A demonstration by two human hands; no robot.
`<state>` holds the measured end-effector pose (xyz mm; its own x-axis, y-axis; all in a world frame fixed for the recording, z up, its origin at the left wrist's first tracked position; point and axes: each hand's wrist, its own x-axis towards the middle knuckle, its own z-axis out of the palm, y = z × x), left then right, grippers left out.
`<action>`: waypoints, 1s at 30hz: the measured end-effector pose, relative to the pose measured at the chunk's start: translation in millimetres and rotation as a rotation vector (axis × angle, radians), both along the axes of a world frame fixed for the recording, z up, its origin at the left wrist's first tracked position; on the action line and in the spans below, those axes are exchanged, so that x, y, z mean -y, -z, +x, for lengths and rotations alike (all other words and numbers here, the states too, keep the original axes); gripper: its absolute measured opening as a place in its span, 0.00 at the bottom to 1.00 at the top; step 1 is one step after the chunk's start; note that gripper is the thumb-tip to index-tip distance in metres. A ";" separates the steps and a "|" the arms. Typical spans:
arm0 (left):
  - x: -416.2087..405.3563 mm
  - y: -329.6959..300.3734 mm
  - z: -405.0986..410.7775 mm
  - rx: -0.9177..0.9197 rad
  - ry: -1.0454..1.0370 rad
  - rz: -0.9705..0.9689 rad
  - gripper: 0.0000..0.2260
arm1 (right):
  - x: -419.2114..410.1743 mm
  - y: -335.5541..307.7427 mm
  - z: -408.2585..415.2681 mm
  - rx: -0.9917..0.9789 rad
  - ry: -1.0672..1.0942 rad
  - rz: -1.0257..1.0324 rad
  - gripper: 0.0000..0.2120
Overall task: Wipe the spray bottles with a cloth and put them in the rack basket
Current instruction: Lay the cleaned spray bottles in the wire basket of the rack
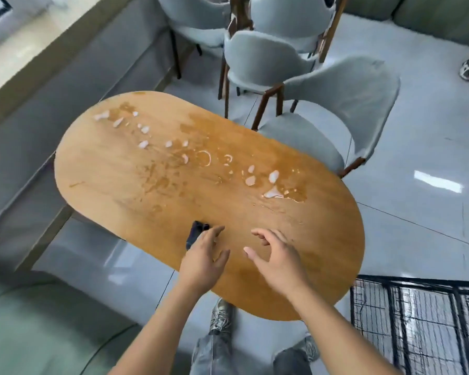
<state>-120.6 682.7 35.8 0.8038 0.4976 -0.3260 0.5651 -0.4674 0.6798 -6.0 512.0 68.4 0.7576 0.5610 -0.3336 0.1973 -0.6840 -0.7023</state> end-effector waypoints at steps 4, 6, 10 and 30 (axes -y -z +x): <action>-50.6 43.3 -17.8 -0.094 -0.054 -0.006 0.23 | -58.9 42.7 -16.8 -0.057 -0.054 -0.042 0.18; -65.6 66.6 -19.5 -0.122 -0.054 -0.014 0.23 | -81.9 68.7 -21.9 -0.084 -0.066 -0.054 0.18; -79.9 109.5 -18.7 -0.168 -0.029 -0.039 0.24 | -119.6 124.1 -30.9 -0.106 -0.110 -0.107 0.16; -24.0 -95.4 81.0 0.364 0.269 -0.290 0.29 | -25.6 -112.4 48.4 -0.189 0.441 0.441 0.12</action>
